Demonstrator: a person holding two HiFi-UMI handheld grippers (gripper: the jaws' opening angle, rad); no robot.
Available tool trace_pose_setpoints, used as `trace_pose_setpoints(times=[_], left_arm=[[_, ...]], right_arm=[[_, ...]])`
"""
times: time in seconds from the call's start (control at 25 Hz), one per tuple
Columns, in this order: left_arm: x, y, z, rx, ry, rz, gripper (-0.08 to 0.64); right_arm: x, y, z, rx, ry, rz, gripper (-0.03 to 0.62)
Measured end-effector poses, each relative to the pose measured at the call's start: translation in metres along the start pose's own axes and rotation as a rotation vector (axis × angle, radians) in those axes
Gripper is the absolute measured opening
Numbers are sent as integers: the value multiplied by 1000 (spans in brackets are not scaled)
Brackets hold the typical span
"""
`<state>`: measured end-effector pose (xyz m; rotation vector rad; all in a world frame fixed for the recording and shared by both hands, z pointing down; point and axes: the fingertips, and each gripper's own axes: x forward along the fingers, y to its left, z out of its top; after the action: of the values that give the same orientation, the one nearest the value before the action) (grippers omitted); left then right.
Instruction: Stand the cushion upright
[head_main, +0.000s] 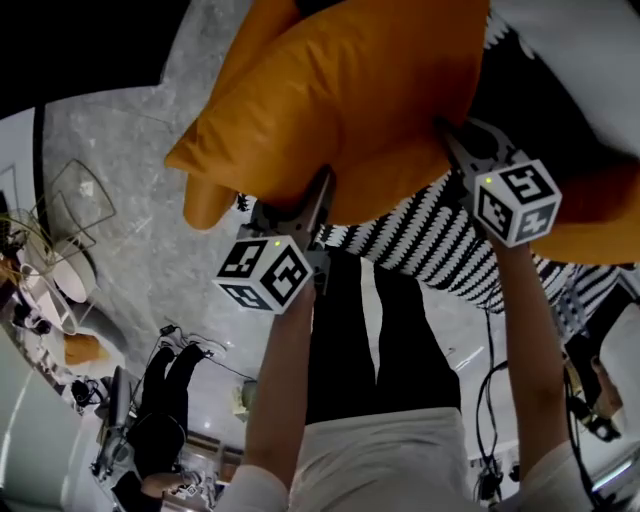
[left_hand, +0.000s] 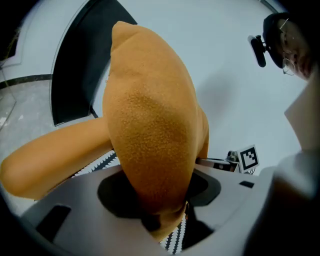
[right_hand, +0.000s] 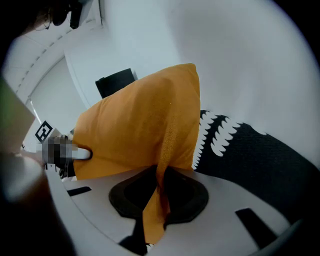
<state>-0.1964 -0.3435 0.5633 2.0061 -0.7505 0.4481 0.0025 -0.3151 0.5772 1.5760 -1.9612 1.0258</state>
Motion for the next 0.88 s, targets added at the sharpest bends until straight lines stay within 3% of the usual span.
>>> trace_pose_setpoints(times=[0.24,0.6,0.88], left_arm=[[1,-30,18,152,50,-68,216],[18,-81,32,292,96,-164,218],[42,-129,24,405,179,-260,219]], right_arm=[[-38,-2,-9,131,-88,-56,60],[-90,-21,-13,161,-168,-179,58],[-132,-46,-36,243,-210,-280,58]])
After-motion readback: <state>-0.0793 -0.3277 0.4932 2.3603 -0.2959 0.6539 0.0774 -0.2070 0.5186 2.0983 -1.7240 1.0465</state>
